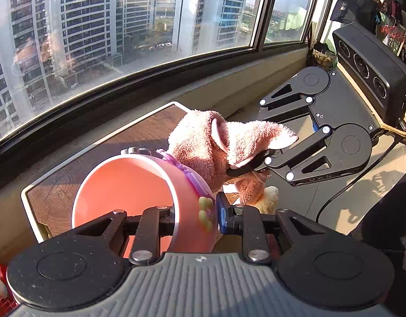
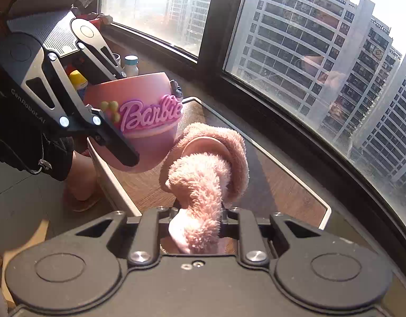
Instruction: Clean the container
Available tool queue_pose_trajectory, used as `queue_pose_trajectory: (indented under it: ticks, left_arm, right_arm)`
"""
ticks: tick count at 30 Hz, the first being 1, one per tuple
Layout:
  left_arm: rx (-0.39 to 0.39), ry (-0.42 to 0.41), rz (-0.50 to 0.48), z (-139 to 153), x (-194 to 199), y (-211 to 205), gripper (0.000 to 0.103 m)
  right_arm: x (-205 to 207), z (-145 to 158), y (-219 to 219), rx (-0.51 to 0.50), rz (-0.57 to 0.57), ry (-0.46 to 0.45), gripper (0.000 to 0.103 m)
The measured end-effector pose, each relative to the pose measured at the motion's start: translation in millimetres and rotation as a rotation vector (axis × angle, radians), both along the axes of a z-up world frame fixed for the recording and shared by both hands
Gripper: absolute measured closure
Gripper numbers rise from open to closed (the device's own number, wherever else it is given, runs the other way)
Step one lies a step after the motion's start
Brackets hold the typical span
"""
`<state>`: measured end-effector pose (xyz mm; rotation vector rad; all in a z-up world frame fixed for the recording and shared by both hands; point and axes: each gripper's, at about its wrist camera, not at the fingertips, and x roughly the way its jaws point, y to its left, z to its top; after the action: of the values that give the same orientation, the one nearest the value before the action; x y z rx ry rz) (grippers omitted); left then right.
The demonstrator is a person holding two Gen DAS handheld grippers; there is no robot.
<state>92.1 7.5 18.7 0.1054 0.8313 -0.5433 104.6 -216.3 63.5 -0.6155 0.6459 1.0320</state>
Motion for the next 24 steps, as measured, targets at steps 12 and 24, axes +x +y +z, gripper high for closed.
queue_pose_trajectory:
  ticks: [12,24]
  left_arm:
    - [-0.066,-0.008,-0.082,7,-9,-6,0.080]
    - [0.047,-0.009,-0.022,-4,-2,-3,0.080]
  right_arm:
    - [-9,-10,11,-0.028,0.055,0.031,0.083]
    - [-6,10,4,-0.006,0.041,0.006,0.083]
